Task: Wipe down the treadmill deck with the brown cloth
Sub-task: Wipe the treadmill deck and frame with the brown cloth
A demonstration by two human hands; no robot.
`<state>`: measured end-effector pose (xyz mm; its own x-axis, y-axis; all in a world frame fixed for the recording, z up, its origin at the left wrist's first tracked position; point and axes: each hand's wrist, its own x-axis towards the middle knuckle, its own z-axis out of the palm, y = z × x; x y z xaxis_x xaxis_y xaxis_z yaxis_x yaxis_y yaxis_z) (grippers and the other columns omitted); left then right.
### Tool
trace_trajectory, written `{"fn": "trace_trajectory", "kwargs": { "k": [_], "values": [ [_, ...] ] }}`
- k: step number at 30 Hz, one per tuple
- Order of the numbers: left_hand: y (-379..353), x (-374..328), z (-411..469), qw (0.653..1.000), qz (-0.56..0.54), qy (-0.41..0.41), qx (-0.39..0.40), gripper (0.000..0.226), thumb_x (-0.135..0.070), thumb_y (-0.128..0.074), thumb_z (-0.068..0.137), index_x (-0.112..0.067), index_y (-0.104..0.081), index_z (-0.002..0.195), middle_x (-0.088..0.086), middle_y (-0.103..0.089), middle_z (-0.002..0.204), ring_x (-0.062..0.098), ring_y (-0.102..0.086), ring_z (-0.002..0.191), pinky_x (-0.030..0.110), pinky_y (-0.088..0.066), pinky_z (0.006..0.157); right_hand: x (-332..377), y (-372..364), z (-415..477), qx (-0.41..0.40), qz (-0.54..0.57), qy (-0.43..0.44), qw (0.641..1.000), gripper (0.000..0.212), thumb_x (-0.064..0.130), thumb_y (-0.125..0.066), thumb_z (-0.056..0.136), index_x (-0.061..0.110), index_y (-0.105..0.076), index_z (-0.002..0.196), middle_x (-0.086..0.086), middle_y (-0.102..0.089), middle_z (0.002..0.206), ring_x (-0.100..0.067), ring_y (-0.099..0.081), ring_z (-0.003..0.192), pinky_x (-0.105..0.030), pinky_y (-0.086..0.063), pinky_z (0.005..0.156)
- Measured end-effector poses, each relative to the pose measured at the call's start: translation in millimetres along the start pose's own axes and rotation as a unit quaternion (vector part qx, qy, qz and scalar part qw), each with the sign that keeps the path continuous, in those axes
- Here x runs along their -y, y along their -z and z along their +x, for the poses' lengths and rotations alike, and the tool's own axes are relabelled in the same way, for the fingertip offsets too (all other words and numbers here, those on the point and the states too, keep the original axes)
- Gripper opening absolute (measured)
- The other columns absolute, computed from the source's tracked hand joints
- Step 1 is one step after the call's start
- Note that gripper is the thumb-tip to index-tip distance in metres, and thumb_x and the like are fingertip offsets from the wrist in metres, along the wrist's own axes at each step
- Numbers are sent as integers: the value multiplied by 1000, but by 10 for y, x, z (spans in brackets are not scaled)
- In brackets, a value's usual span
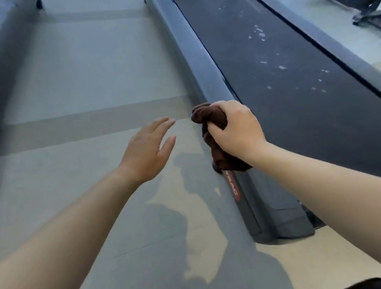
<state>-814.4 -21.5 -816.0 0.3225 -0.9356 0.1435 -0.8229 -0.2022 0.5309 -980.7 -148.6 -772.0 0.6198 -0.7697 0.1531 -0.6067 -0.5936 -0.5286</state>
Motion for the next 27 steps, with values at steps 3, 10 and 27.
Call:
{"fn": "trace_trajectory", "kwargs": {
  "k": [3, 10, 27],
  "values": [
    [-469, -491, 382, 1000, -1, 5, 22, 45, -30, -40, 98, -18, -42, 140, 3, -39, 147, 20, -32, 136, 36, -24, 113, -670, 152, 115, -4, -11, 13, 1000, 31, 28, -58, 85, 24, -61, 116, 1, -60, 118, -24, -52, 109, -46, -45, 90],
    [-923, -948, 941, 991, 87, 11, 101, 46, -35, -36, 98, -21, -38, 142, -1, -38, 148, 18, -32, 136, 39, -26, 112, -1714, 39, 234, 43, -79, 14, 996, 39, 31, -59, 86, 23, -55, 125, 0, -52, 130, -23, -44, 122, -42, -35, 93],
    [-1747, -919, 1845, 956, 157, -184, 163, 44, -38, -36, 95, -27, -40, 138, -3, -41, 144, 17, -35, 134, 48, -21, 111, -2200, -31, 284, 59, -184, -66, 979, 43, 37, -58, 85, 24, -54, 126, 1, -49, 131, -23, -41, 122, -39, -39, 84]
  ]
}}
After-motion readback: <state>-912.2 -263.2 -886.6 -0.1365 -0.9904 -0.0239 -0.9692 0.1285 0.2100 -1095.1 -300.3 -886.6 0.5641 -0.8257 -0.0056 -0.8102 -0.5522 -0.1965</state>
